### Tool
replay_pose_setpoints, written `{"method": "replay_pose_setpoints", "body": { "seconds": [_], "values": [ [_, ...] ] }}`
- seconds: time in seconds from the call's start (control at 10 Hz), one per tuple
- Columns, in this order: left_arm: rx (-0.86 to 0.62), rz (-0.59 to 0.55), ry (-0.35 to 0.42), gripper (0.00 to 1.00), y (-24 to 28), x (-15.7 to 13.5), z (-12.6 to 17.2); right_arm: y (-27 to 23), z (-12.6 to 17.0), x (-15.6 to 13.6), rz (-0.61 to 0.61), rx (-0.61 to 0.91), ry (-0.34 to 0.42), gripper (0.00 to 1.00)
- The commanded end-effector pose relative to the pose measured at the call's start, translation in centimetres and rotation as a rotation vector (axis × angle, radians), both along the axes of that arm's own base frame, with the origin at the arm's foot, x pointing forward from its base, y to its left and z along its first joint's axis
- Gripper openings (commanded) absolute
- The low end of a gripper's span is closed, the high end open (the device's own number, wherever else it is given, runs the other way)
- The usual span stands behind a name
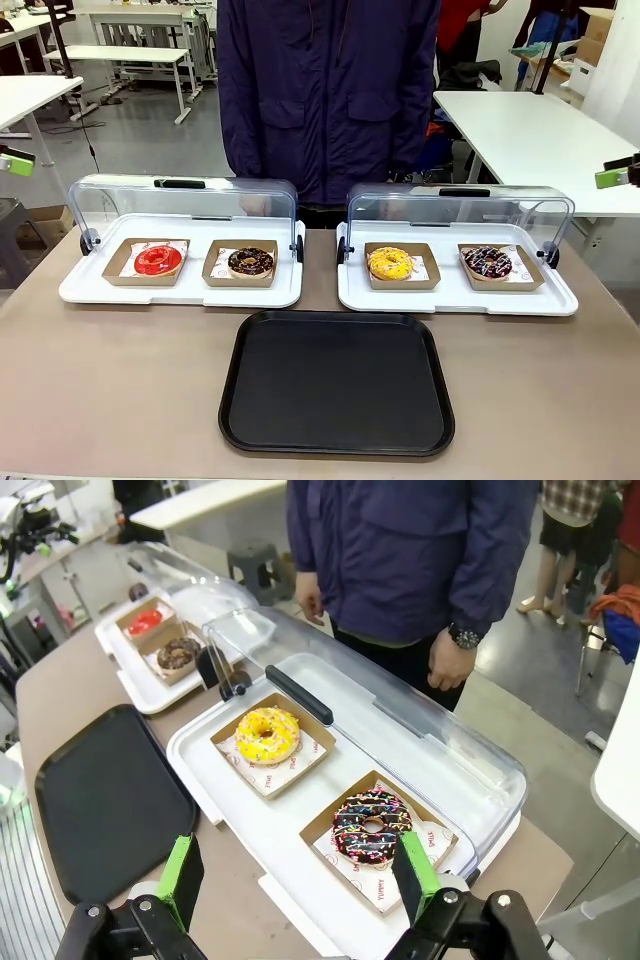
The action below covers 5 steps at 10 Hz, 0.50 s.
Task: Move the first donut from the left to the tray.
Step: Pick up the Paper togo box containing the Donut indicated by the person and place it on the Handle tray.
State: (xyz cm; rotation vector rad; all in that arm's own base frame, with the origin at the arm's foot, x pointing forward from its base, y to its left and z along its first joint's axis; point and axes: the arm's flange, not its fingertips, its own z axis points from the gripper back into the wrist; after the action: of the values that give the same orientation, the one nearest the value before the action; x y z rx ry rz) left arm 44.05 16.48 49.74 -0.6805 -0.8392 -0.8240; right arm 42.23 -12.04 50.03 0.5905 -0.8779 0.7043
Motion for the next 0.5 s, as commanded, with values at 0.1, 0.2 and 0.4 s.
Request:
{"method": "replay_pose_setpoints", "body": {
  "seconds": [0.1, 0.2, 0.4],
  "values": [
    [-0.015, -0.01, -0.013, 1.0, -0.05, -0.03, 0.19, -0.01, 0.0, 0.32, 0.004, 0.022, -0.023, 1.0],
    [-0.015, -0.01, -0.013, 1.0, -0.05, -0.03, 0.19, -0.01, 0.0, 0.32, 0.004, 0.022, -0.023, 1.0],
    [-0.015, -0.01, -0.013, 1.0, -0.05, -0.03, 0.19, -0.01, 0.0, 0.32, 0.004, 0.022, -0.023, 1.0]
  ]
}}
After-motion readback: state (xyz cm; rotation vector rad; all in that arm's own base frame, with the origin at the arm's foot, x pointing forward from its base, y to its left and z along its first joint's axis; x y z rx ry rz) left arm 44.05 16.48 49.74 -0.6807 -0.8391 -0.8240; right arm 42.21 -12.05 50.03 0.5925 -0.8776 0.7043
